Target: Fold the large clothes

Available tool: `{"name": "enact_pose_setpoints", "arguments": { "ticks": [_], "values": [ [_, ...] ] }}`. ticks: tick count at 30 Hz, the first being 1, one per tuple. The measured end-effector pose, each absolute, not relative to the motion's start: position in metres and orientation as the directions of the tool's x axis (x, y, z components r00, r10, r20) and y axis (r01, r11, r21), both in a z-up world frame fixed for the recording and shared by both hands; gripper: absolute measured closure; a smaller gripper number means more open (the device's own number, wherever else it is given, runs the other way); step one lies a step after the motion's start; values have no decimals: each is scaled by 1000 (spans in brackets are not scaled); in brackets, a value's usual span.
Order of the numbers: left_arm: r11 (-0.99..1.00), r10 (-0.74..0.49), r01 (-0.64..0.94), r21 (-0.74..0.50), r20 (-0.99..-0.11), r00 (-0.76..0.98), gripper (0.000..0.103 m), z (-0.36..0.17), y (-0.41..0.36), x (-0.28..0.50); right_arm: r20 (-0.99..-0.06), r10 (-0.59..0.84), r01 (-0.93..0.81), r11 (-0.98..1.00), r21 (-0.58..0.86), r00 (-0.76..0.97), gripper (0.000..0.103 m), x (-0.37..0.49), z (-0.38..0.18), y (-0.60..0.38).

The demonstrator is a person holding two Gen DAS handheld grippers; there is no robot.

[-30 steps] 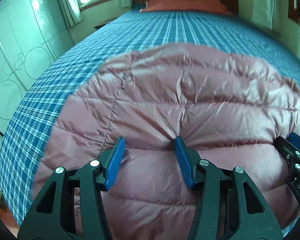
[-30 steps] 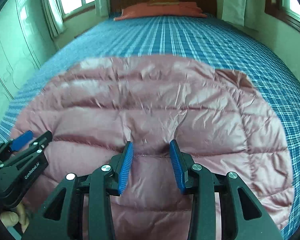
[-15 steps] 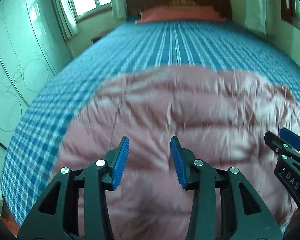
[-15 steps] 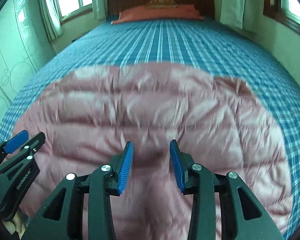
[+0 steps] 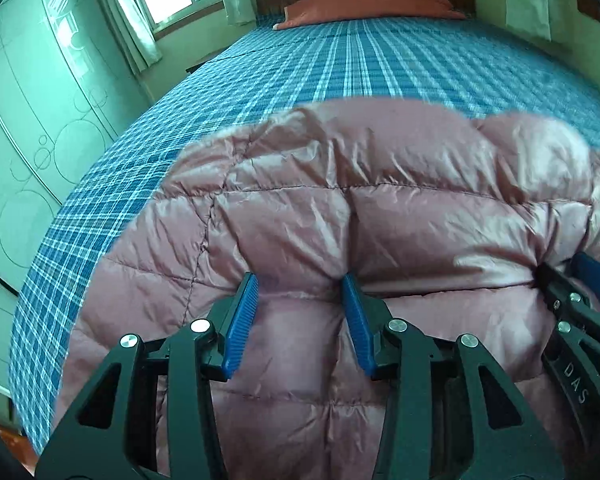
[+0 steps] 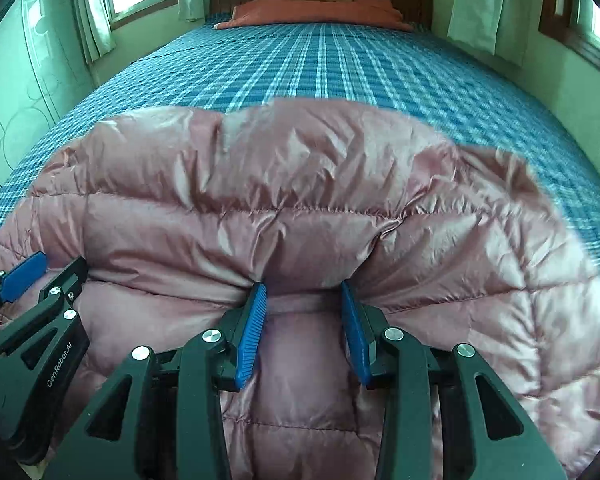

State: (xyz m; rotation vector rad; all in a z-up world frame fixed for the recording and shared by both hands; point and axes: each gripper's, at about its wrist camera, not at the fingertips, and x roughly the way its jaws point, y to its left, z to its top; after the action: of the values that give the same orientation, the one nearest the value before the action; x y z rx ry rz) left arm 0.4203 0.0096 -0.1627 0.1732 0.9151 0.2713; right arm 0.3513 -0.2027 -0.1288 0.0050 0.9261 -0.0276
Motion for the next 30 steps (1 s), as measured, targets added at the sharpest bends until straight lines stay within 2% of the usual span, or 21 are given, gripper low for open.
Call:
{"name": "enact_pose_setpoints", "arguments": {
  "ticks": [3,8,18,25,28,30],
  "values": [
    [953,301,-165,253,-747,593,60,-157,14,414,-776,1,2,1000,3,631,64,337,-118,-195],
    [954,298,-167,248,-752,587,59,-173,16,414,-784,-1,-20,1000,-17,620,64,337,-149,-186],
    [956,294,-168,242,-748,595,58,-181,19,418,-765,6,-1,1000,7,644,64,322,-133,-185],
    [962,274,-165,219,-757,593,58,-178,22,419,-776,1,-16,1000,-12,631,64,323,-151,-185],
    [967,255,-153,204,-764,593,56,-174,24,417,-770,-6,-16,1000,-21,639,64,324,-151,-184],
    [967,253,-153,202,-763,594,49,-169,28,412,-768,-6,-16,1000,-21,641,64,323,-151,-184]
  ]
}}
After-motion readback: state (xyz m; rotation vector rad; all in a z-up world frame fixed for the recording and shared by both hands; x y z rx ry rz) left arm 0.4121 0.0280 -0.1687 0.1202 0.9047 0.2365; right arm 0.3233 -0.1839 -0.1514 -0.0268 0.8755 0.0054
